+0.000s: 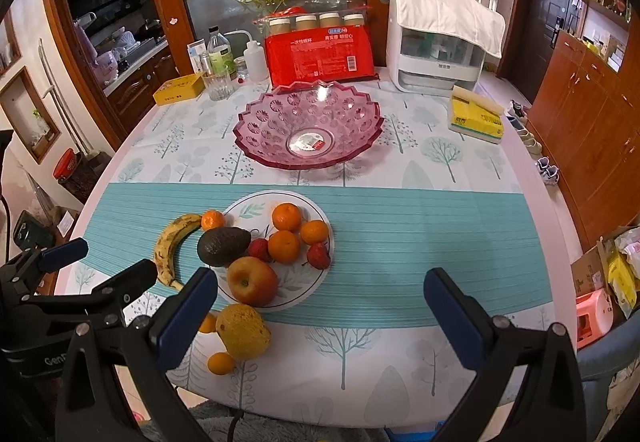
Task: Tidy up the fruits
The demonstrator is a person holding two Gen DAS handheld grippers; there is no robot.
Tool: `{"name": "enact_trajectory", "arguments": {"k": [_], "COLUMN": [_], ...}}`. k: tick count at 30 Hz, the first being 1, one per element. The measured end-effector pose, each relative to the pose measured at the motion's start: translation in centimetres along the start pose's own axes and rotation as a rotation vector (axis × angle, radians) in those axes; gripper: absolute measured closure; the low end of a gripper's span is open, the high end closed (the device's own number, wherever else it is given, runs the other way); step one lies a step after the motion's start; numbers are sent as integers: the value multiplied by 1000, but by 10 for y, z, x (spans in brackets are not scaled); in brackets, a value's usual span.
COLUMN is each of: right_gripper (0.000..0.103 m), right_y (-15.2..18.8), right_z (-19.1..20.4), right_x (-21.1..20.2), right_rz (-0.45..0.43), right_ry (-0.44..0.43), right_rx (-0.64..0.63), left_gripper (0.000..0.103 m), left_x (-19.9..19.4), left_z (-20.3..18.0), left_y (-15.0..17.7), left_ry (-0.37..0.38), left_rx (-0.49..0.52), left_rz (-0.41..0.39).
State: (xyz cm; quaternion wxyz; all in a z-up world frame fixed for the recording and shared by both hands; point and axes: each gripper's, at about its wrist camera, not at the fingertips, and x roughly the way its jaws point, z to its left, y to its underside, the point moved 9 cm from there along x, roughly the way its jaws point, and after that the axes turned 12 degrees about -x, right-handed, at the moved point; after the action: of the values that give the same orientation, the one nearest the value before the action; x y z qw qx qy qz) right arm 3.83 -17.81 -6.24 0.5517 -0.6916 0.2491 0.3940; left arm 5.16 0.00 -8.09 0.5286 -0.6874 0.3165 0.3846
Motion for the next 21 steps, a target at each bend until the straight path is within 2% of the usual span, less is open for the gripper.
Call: {"name": "enact_trajectory", "arguments": {"k": [11,21], "right_gripper": [0,0], "right_y": [-6,-11], "right_z": [6,18], "right_x": [-4,-8], "right_rz": [-11,-10], "right_ry": [4,25], "right_rx": [-8,13], "left_gripper": [2,2], "left_x": [-10,-12], "left_z": [6,18], "left_y": [-7,-14], "left_ry": [-7,18], "left_rx": [11,33], "left_rz": [-23,-13]}}
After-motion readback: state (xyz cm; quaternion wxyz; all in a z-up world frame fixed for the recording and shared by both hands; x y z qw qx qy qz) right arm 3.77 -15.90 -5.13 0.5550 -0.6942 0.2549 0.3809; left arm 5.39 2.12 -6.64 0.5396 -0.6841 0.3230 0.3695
